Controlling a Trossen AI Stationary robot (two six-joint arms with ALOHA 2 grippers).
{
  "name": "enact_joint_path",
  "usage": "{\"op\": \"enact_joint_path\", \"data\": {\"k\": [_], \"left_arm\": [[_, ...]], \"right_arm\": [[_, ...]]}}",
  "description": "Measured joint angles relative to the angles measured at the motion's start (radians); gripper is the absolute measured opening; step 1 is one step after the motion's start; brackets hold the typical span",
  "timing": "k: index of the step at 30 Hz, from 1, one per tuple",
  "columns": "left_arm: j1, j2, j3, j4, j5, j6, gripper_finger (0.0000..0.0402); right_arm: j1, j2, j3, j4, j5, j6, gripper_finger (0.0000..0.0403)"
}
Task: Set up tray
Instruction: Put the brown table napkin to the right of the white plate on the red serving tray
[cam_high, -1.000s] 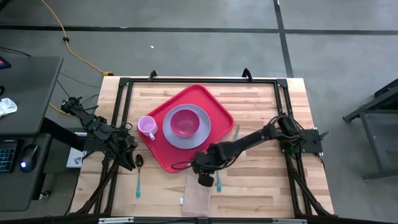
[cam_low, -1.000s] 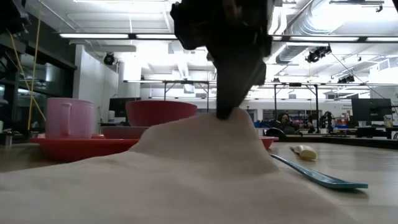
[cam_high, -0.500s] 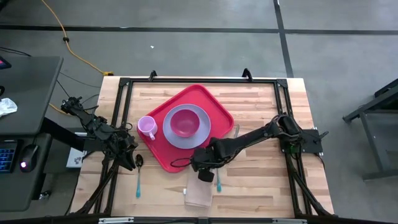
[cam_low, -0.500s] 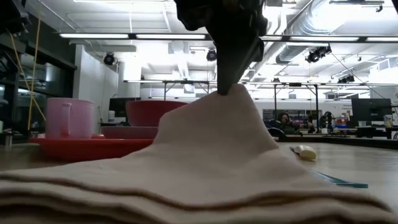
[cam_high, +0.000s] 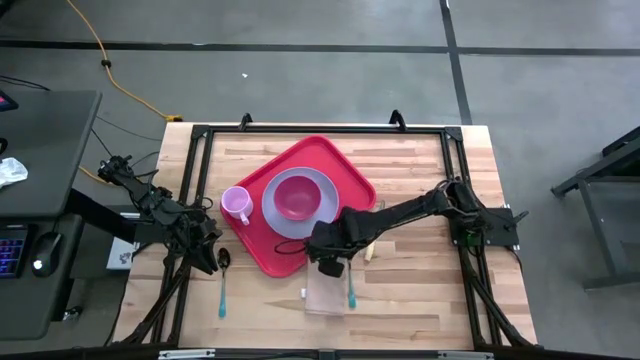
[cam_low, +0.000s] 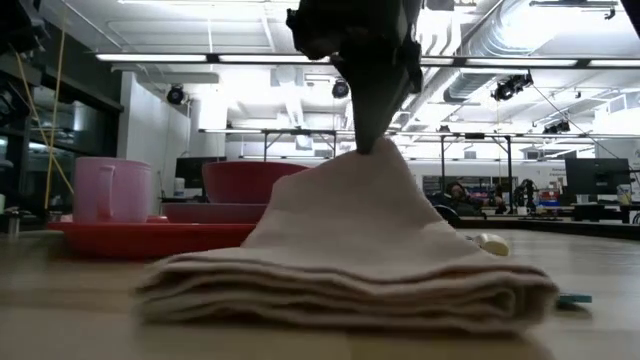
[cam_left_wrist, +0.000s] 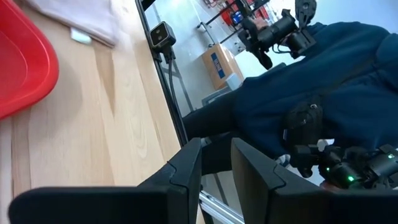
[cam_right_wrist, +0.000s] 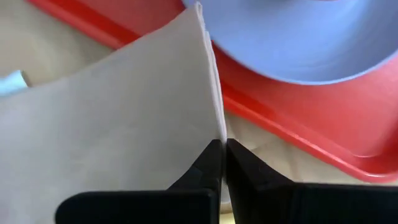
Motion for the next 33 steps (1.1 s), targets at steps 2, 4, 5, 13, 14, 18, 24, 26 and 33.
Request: {"op": "enact_joint_path", "data": {"k": [2, 4, 5, 13, 14, 18, 24, 26, 33], "left_arm": [[0.000, 0.000, 0.000, 0.000, 0.000, 0.000, 0.0117], [0.000, 0.000, 0.000, 0.000, 0.000, 0.000, 0.0117], [0.000, 0.000, 0.000, 0.001, 0.000, 0.000, 0.0117], [0.000, 0.000, 0.000, 0.007, 0.001, -0.028, 0.0117], [0.000, 0.000, 0.000, 0.009, 0.001, -0.029, 0.0117], [0.000, 0.000, 0.000, 0.013, 0.001, -0.052, 0.0117], [0.000, 0.000, 0.000, 0.013, 0.002, -0.057, 0.0117], [0.000, 0.000, 0.000, 0.012, 0.002, -0.057, 0.0117], [0.000, 0.000, 0.000, 0.011, 0.002, -0.057, 0.0117]], "right_arm": [[-0.011, 0.000, 0.025, -0.042, 0.019, -0.006, 0.0000], [-0.022, 0.000, 0.053, -0.080, 0.038, -0.027, 0.0000], [-0.028, -0.002, 0.065, -0.085, 0.051, -0.041, 0.0000], [-0.092, -0.002, 0.143, -0.154, 0.085, -0.148, 0.0000], [-0.100, -0.002, 0.155, -0.163, 0.086, -0.160, 0.0000], [-0.129, -0.002, 0.204, -0.181, 0.104, -0.215, 0.0000], [-0.160, -0.002, 0.232, -0.197, 0.055, -0.271, 0.0001], [-0.165, -0.002, 0.221, -0.208, 0.028, -0.274, 0.0001], [-0.165, -0.001, 0.181, -0.224, -0.081, -0.314, 0.0001]]}}
